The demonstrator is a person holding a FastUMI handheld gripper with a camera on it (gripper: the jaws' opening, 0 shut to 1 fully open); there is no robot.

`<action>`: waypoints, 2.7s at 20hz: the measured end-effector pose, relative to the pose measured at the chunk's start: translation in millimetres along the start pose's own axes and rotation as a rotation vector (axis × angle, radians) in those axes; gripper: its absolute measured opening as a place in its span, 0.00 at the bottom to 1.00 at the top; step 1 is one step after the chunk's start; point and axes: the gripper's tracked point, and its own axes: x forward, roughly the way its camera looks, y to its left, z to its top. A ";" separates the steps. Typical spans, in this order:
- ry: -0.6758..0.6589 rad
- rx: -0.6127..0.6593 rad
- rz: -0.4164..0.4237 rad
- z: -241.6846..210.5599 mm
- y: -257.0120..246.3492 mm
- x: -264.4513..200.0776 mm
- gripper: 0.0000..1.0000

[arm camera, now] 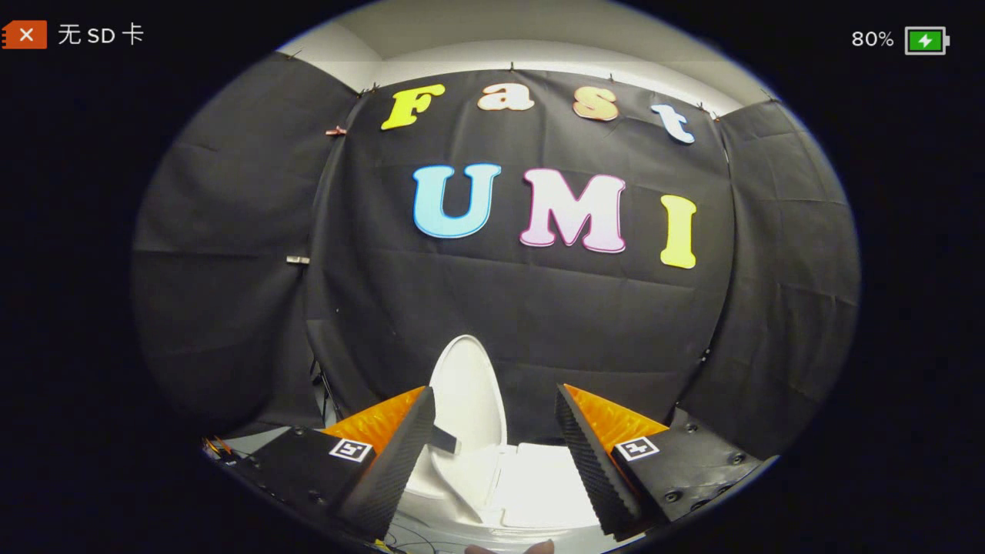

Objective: Open the toilet lid.

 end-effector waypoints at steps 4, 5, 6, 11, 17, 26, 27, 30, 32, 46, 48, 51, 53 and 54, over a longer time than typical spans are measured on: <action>-0.050 0.024 -0.027 27.7 -36.2 -21.9 0.98; -0.059 0.027 -0.034 32.9 -44.5 -26.8 0.99; -0.067 0.028 -0.039 37.4 -53.0 -31.8 0.98; -0.113 0.003 -0.071 54.2 -87.2 -69.1 0.99; -0.163 0.043 -0.118 67.2 -130.3 -117.9 0.98; -0.183 0.076 -0.251 75.0 -199.7 -202.7 0.98; -0.186 0.082 -0.267 76.5 -207.6 -210.7 0.98; -0.194 0.079 -0.315 77.8 -231.7 -234.8 0.98; -0.198 0.086 -0.332 79.0 -240.4 -248.1 0.98; -0.204 0.081 -0.343 71.0 -237.1 -261.5 0.98; -0.205 0.098 -0.335 70.0 -232.4 -259.1 0.98; -0.200 0.096 -0.326 67.3 -226.6 -253.1 0.98; -0.191 0.095 -0.307 63.2 -218.4 -248.6 0.98; -0.182 0.101 -0.296 59.9 -214.3 -245.1 0.98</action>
